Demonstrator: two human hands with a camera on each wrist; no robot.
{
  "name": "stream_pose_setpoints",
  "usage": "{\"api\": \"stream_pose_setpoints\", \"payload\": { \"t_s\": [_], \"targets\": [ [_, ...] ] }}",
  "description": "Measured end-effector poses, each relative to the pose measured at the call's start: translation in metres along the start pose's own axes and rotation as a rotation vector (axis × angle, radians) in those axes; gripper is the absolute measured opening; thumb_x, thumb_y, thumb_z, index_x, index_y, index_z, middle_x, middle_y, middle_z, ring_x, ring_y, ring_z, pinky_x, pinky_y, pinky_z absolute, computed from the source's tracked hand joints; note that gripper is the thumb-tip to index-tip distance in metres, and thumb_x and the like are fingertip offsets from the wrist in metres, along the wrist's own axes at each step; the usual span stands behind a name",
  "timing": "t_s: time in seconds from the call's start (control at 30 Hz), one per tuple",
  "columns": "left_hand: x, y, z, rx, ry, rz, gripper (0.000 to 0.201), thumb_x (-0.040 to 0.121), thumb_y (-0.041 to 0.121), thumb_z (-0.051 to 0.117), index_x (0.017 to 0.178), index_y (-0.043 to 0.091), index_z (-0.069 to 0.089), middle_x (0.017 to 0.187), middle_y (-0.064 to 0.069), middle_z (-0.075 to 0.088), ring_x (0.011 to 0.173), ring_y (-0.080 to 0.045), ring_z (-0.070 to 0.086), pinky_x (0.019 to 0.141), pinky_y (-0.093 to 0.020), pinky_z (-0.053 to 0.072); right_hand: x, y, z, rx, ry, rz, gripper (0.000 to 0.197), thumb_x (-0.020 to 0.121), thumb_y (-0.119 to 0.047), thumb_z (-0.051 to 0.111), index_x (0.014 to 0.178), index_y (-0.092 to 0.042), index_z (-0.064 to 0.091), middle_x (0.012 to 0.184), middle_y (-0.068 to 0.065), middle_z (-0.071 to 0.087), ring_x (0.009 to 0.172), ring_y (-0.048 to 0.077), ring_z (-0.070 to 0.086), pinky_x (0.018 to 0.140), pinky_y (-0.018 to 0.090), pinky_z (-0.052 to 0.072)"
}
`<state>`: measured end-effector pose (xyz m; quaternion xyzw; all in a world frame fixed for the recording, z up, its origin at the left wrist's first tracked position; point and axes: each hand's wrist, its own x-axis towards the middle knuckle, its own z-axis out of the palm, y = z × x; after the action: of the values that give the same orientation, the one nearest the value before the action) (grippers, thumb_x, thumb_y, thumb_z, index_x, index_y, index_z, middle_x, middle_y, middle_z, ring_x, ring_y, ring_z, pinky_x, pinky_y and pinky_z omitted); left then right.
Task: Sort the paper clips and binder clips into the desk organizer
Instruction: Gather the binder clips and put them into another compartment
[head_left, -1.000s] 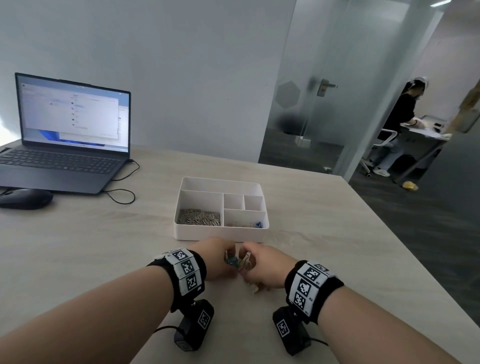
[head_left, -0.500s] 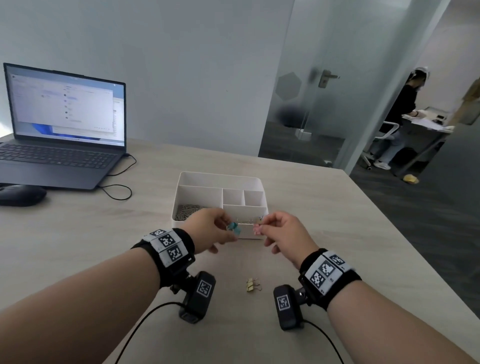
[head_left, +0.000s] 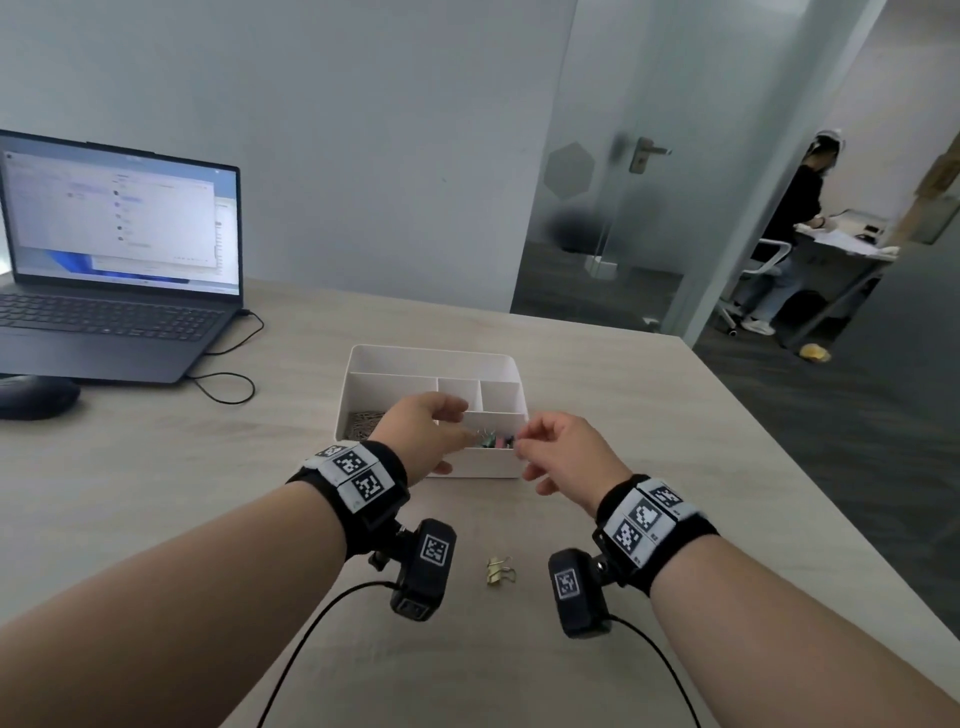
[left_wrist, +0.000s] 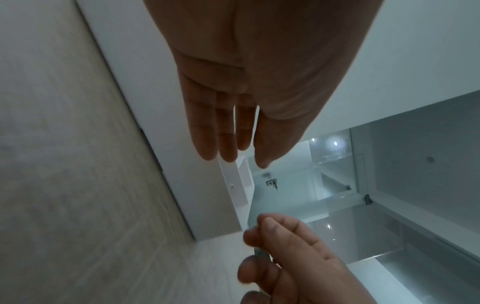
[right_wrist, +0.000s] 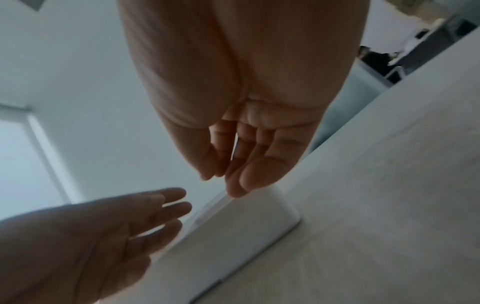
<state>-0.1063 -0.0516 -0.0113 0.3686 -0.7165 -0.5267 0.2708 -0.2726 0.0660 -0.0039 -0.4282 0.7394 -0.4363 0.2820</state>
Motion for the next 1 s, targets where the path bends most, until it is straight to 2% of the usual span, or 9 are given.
{"api": "stream_pose_setpoints", "payload": {
  "t_s": [0.17,0.27,0.47,0.57,0.63,0.73,0.83,0.9,1.0],
  "targets": [
    [-0.025,-0.015,-0.005,0.067,0.001,0.005,0.009,0.086,0.021,0.069,0.095,0.022,0.071,0.084,0.003,0.071,0.074,-0.010,0.068,0.058,-0.028,0.058,-0.034,0.013,0.005,-0.375,-0.465,0.067,0.039,0.075,-0.038,0.082,0.106,-0.022,0.064,0.091,0.002,0.066,0.062,0.012,0.064,0.052,0.027,0.052],
    [-0.033,-0.020,-0.007,0.059,0.009,-0.024,0.007,0.088,0.021,0.067,0.094,0.021,0.071,0.082,0.003,0.070,0.071,-0.009,0.067,0.056,-0.027,0.055,-0.044,0.014,0.013,-0.558,-0.565,0.035,0.046,0.070,-0.040,0.085,0.106,-0.025,0.061,0.091,0.005,0.070,0.059,0.017,0.064,0.055,0.033,0.055],
    [-0.045,-0.024,-0.008,0.070,0.029,-0.022,0.007,0.090,0.017,0.064,0.092,0.014,0.070,0.081,0.001,0.067,0.065,-0.008,0.063,0.054,-0.026,0.050,-0.045,0.015,0.032,-0.679,-0.509,-0.070,0.023,0.074,-0.028,0.071,0.096,-0.025,0.064,0.089,-0.001,0.071,0.073,0.022,0.070,0.061,0.033,0.059],
    [-0.050,-0.029,-0.011,0.086,0.041,-0.006,0.006,0.090,0.016,0.064,0.090,0.015,0.069,0.079,0.004,0.066,0.062,-0.005,0.062,0.052,-0.022,0.048,-0.037,0.012,0.034,-0.705,-0.457,-0.136,0.017,0.080,-0.028,0.067,0.097,-0.025,0.066,0.086,-0.005,0.068,0.070,0.013,0.062,0.061,0.022,0.051],
    [-0.050,-0.032,-0.016,0.098,0.072,0.011,0.006,0.089,0.017,0.064,0.087,0.018,0.070,0.076,0.007,0.066,0.061,-0.004,0.063,0.055,-0.022,0.049,-0.026,0.010,0.035,-0.539,-0.334,-0.145,0.012,0.083,-0.031,0.068,0.093,-0.026,0.065,0.077,-0.008,0.061,0.061,0.007,0.057,0.059,0.020,0.047],
    [-0.047,-0.037,-0.025,0.151,0.119,0.047,0.010,0.086,0.019,0.065,0.079,0.024,0.071,0.066,0.013,0.066,0.061,-0.006,0.060,0.060,-0.024,0.048,-0.002,0.002,0.036,-0.235,-0.069,-0.141,0.007,0.086,-0.030,0.070,0.089,-0.025,0.066,0.074,-0.009,0.060,0.056,0.008,0.055,0.055,0.023,0.047],
    [-0.044,-0.039,-0.030,0.178,0.144,0.066,0.011,0.085,0.021,0.066,0.077,0.027,0.070,0.057,0.018,0.061,0.052,-0.001,0.051,0.059,-0.024,0.044,0.021,-0.004,0.038,-0.152,0.034,-0.127,0.007,0.088,-0.032,0.068,0.093,-0.026,0.066,0.083,-0.007,0.063,0.063,0.011,0.059,0.067,0.031,0.054],
    [-0.043,-0.039,-0.033,0.183,0.183,0.085,0.013,0.085,0.020,0.066,0.078,0.030,0.070,0.067,0.011,0.066,0.056,-0.004,0.054,0.061,-0.025,0.045,0.030,-0.004,0.039,-0.204,0.028,-0.108,0.016,0.089,-0.038,0.064,0.101,-0.028,0.065,0.094,-0.005,0.067,0.070,0.014,0.062,0.075,0.035,0.056],
    [-0.042,-0.040,-0.042,0.194,0.320,0.168,0.016,0.085,0.014,0.065,0.085,0.029,0.070,0.089,0.006,0.065,0.079,-0.006,0.059,0.074,-0.018,0.045,0.033,0.002,0.034,-0.335,0.120,-0.105,0.027,0.091,-0.038,0.062,0.113,-0.022,0.065,0.104,-0.002,0.064,0.083,0.015,0.062,0.077,0.029,0.050]
  ]
}}
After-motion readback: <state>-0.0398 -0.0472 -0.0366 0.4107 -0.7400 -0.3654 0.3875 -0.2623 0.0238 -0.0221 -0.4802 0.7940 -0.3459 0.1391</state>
